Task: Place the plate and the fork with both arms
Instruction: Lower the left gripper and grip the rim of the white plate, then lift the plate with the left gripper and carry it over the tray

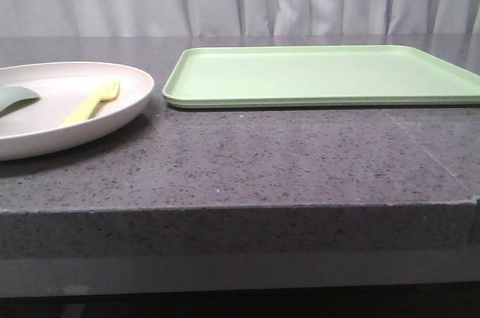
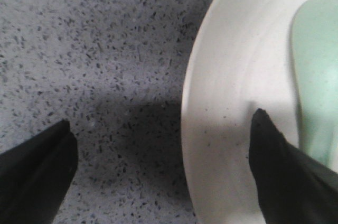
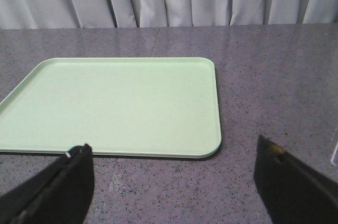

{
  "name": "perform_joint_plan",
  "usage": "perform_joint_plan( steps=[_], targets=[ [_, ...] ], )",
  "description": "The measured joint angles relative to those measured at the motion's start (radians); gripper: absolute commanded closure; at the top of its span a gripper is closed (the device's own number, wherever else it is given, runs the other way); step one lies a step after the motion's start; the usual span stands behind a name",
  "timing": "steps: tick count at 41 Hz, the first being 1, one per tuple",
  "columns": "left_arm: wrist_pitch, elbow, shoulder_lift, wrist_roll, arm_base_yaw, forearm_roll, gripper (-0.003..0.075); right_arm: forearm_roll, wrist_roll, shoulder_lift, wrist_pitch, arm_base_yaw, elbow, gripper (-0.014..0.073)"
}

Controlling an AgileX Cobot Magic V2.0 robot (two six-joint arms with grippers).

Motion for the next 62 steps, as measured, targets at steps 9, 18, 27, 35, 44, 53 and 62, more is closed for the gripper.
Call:
perform_joint_plan(
  steps=[9, 18, 27, 35, 44, 53, 62],
  targets=[
    [-0.005, -0.006, 0.011, 0.0, 0.0, -0.002, 0.0122, 0.0, 0.0, 0.0, 0.0, 0.0, 0.0, -0.0042],
    [-0.005, -0.006, 0.012, 0.0, 0.0, -0.028, 0.0425, 0.0, 0.0, 0.0, 0.0, 0.0, 0.0, -0.0042],
    [-0.013, -0.006, 0.016, 0.0, 0.0, -0.039, 0.0736, 0.0, 0.0, 0.0, 0.0, 0.0, 0.0, -0.0042],
    [-0.029, -0.009, 0.016, -0.005, 0.002, -0.054, 0.0738, 0.0, 0.0, 0.0, 0.0, 0.0, 0.0, -0.0042],
    [-0.011, -0.029, 0.016, 0.014, 0.03, -0.116, 0.0738, 0.0, 0.0, 0.0, 0.0, 0.0, 0.0, -0.0042],
    [0.024, -0.048, 0.016, 0.191, 0.15, -0.383, 0.0738, 0.0, 0.0, 0.0, 0.0, 0.0, 0.0, -0.0042],
    [0.051, -0.085, 0.018, 0.313, 0.222, -0.582, 0.0738, 0.0, 0.0, 0.0, 0.007, 0.0, 0.0, -0.0042]
  ],
)
